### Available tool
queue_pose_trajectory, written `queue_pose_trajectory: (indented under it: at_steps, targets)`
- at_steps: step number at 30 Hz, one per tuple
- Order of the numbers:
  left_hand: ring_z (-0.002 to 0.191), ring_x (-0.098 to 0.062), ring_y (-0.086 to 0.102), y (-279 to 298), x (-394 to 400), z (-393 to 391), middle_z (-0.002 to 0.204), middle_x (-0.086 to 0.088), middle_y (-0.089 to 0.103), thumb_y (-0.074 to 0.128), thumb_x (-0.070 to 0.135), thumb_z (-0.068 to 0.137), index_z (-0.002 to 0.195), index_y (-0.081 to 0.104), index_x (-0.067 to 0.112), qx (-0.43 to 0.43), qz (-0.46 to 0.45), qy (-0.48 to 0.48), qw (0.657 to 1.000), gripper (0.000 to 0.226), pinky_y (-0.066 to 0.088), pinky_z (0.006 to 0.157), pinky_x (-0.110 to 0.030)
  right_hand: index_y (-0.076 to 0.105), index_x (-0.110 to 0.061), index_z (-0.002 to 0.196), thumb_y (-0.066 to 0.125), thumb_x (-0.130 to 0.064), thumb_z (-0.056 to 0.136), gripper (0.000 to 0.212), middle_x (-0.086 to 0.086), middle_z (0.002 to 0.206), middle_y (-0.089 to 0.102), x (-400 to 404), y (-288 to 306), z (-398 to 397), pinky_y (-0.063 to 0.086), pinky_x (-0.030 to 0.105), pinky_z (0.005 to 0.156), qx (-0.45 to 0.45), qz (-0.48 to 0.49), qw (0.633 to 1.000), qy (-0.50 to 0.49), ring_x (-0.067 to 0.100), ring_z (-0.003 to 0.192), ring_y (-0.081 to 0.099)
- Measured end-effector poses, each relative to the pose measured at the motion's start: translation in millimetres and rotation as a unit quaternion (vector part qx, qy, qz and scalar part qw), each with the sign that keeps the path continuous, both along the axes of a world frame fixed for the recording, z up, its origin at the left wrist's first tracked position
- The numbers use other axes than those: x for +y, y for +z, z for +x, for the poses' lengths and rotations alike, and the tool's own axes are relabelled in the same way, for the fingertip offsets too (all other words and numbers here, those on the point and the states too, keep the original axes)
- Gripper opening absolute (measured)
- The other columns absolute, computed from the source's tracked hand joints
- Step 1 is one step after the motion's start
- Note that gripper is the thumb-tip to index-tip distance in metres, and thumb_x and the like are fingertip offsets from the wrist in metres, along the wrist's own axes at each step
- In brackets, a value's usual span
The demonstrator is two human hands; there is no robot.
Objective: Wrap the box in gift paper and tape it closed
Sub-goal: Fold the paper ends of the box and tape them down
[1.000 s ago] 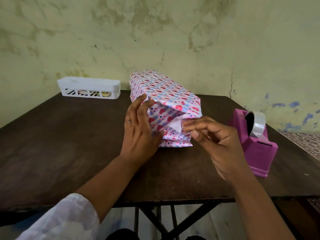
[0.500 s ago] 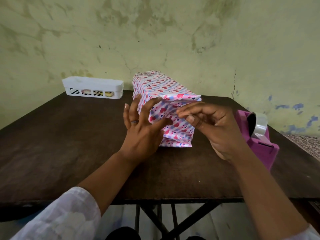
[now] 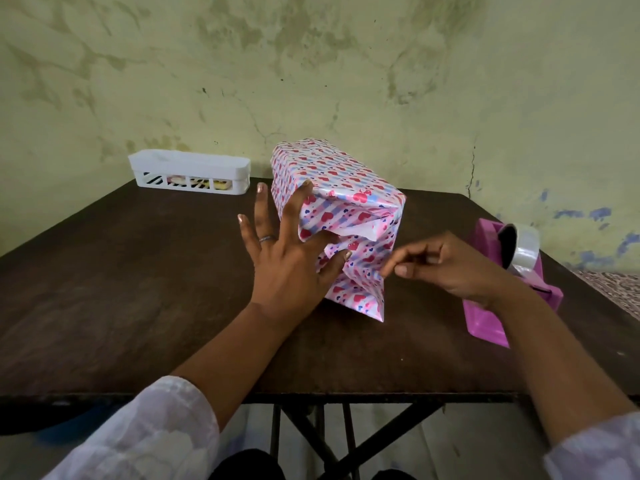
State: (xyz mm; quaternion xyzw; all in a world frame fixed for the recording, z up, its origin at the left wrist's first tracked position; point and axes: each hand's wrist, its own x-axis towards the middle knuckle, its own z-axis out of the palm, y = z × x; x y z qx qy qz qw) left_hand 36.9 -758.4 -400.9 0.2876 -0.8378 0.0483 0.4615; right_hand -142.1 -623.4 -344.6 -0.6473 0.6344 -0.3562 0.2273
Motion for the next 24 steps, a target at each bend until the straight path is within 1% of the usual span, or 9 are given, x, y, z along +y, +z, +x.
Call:
queue_pose_trajectory:
  at_steps: [2, 4, 6, 9, 11, 13, 16, 20, 24]
  targets:
    - [0.142, -0.04, 0.013, -1.1, -1.7, 1.9, 0.153, -0.006, 0.024, 0.055, 0.049, 0.084, 0.096, 0.07, 0.031, 0.016, 0.036, -0.042, 0.998, 0.026, 0.02, 0.103, -0.071, 0.073, -0.011, 0.091, 0.063, -0.002, 0.085, 0.015, 0.002, 0.096, 0.074, -13.4, 0.4, -4.0, 0.044, 0.008, 0.082, 0.048, 0.024, 0.999, -0.001, 0.004, 0.095, 0.064]
    - [0.139, -0.033, 0.027, -0.7, -1.9, 4.5, 0.153, -0.006, 0.023, 0.066, 0.035, 0.083, 0.099, 0.067, 0.024, 0.046, 0.083, -0.094, 0.991, 0.019, 0.037, 0.103, -0.057, 0.069, -0.003, 0.103, 0.065, -0.002, 0.084, 0.02, 0.009, 0.106, 0.07, -25.2, 1.7, -4.6, 0.048, 0.014, 0.087, 0.068, 0.024, 0.997, -0.003, 0.005, 0.097, 0.062]
    - [0.13, -0.02, 0.04, 1.1, -0.5, 6.6, 0.149, -0.004, 0.026, 0.071, 0.025, 0.081, 0.109, 0.059, 0.017, 0.075, 0.148, -0.119, 0.979, 0.031, 0.041, 0.099, -0.025, 0.056, -0.01, 0.121, 0.069, -0.007, 0.081, 0.042, 0.001, 0.123, 0.06, -34.5, 5.6, 0.5, 0.042, 0.012, 0.097, 0.11, 0.012, 0.994, 0.016, 0.003, 0.11, 0.055]
    - [0.113, -0.003, 0.043, 4.3, 0.5, 8.7, 0.132, 0.006, 0.038, 0.075, 0.023, 0.078, 0.124, 0.043, 0.018, 0.115, 0.233, -0.115, 0.959, 0.057, 0.04, 0.094, -0.016, 0.041, -0.02, 0.132, 0.069, -0.015, 0.081, 0.058, -0.01, 0.13, 0.046, -43.7, 7.8, 7.4, 0.033, 0.019, 0.107, 0.151, 0.023, 0.988, 0.038, 0.007, 0.123, 0.045]
    - [0.11, 0.004, 0.037, 3.6, 0.7, 8.8, 0.124, 0.014, 0.037, 0.077, 0.021, 0.075, 0.127, 0.037, 0.021, 0.131, 0.26, -0.134, 0.947, 0.065, 0.037, 0.089, -0.007, 0.052, -0.025, 0.123, 0.069, -0.021, 0.082, 0.044, -0.014, 0.122, 0.052, -48.1, 8.1, 11.6, 0.036, 0.03, 0.108, 0.159, 0.018, 0.986, 0.037, 0.012, 0.119, 0.05]
    - [0.114, 0.006, 0.034, 1.8, 0.8, 8.6, 0.125, 0.015, 0.036, 0.078, 0.021, 0.073, 0.126, 0.033, 0.025, 0.133, 0.271, -0.15, 0.941, 0.069, 0.032, 0.079, 0.005, 0.064, -0.028, 0.094, 0.063, -0.022, 0.079, 0.016, -0.011, 0.1, 0.065, -53.0, 10.2, 18.1, 0.044, 0.032, 0.098, 0.156, 0.011, 0.987, 0.046, 0.012, 0.1, 0.059]
    - [0.121, 0.002, 0.032, 1.0, -0.3, 8.0, 0.138, 0.009, 0.035, 0.08, 0.026, 0.071, 0.131, 0.026, 0.027, 0.129, 0.29, -0.158, 0.935, 0.08, 0.029, 0.087, 0.001, 0.067, -0.024, 0.079, 0.059, -0.004, 0.085, 0.022, -0.008, 0.083, 0.068, -58.0, 12.0, 24.2, 0.048, 0.025, 0.087, 0.144, 0.02, 0.987, 0.068, 0.007, 0.085, 0.064]
    - [0.128, -0.004, 0.037, -0.2, -5.1, 6.4, 0.141, 0.008, 0.035, 0.079, 0.023, 0.073, 0.136, 0.028, 0.025, 0.149, 0.3, -0.155, 0.929, 0.081, 0.033, 0.091, -0.006, 0.064, -0.034, 0.084, 0.06, -0.018, 0.088, 0.017, -0.015, 0.087, 0.067, -61.8, 1.5, 30.3, 0.047, 0.02, 0.089, 0.116, -0.04, 0.992, 0.017, 0.007, 0.089, 0.063]
    - [0.122, 0.001, 0.037, -0.9, -6.9, 3.7, 0.14, 0.006, 0.037, 0.077, 0.02, 0.076, 0.133, 0.034, 0.023, 0.153, 0.313, -0.145, 0.926, 0.072, 0.03, 0.09, -0.005, 0.059, -0.033, 0.088, 0.062, -0.02, 0.089, 0.014, -0.022, 0.082, 0.057, -61.4, -11.3, 42.8, 0.039, -0.002, 0.073, 0.085, -0.12, 0.985, -0.085, -0.02, 0.075, 0.054]
